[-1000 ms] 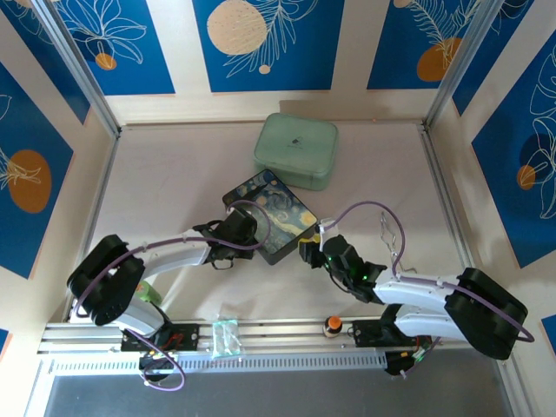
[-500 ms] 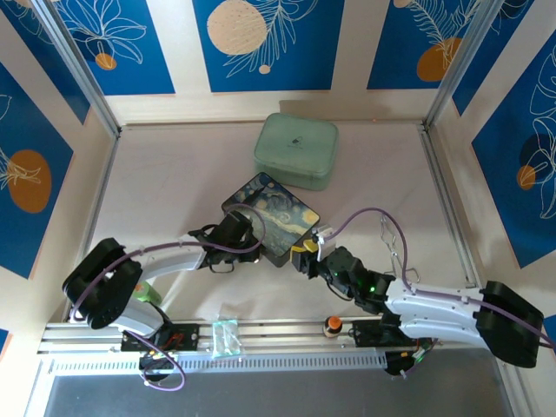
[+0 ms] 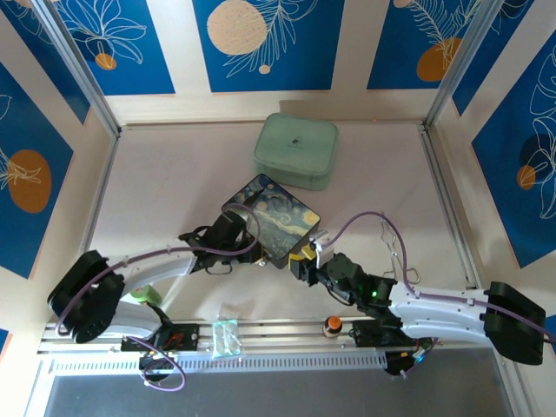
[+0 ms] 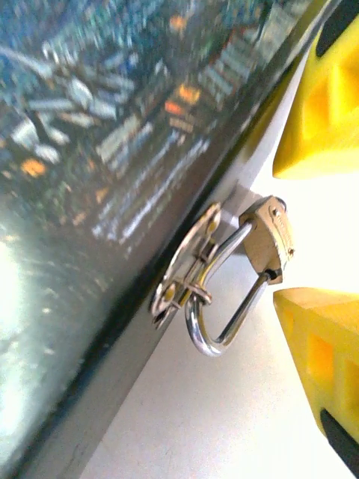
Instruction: Unlock the padlock with the key
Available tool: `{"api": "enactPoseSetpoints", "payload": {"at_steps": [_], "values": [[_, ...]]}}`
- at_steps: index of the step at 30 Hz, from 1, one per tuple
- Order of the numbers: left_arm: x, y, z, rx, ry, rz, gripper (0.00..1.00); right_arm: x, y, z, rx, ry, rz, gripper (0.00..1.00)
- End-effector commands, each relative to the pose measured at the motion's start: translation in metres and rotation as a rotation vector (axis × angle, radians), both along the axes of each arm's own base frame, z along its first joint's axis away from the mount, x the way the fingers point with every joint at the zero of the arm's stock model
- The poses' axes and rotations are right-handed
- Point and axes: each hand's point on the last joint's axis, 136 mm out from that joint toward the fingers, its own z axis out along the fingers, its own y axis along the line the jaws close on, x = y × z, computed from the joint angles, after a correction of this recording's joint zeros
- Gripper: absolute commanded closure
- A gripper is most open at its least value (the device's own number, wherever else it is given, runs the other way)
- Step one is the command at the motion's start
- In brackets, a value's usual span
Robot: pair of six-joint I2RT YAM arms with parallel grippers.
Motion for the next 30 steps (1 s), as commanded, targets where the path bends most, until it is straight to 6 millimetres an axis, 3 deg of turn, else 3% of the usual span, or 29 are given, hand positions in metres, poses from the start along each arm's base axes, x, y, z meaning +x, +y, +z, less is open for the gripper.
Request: {"api": "enactPoseSetpoints", "payload": {"at_steps": [1, 8, 12, 15, 17, 20, 26, 30], "values": [[-0.01, 0.005, 0.002, 0.004, 0.019, -0.006, 0.59, 0.001, 0.006, 0.008, 0.003, -0.017, -0.016, 0.52], [-0.009, 0.003, 0.007, -0.034, 0.004, 0.003, 0.61, -0.016, 0.043, 0.022, -0.064, -0.073, 0.023, 0.53], [-0.001, 0.017, 0.029, -0.07, -0.042, 0.055, 0.51, -0.021, 0.064, 0.024, -0.155, -0.108, -0.028, 0.53], [0.01, 0.039, 0.054, -0.081, -0.102, 0.111, 0.45, -0.018, 0.072, 0.014, -0.25, -0.083, -0.103, 0.54], [0.017, 0.053, 0.066, -0.091, -0.131, 0.142, 0.44, -0.02, 0.091, 0.007, -0.287, -0.074, -0.059, 0.54], [0.024, 0.063, 0.07, -0.127, -0.122, 0.168, 0.44, -0.018, 0.11, -0.009, -0.341, 0.006, -0.017, 0.53], [0.028, 0.081, 0.063, -0.156, -0.128, 0.224, 0.44, 0.009, 0.109, -0.038, -0.404, 0.207, -0.061, 0.61], [0.023, 0.083, 0.05, -0.152, -0.116, 0.225, 0.45, 0.024, 0.103, -0.042, -0.45, 0.237, -0.088, 0.63]]}}
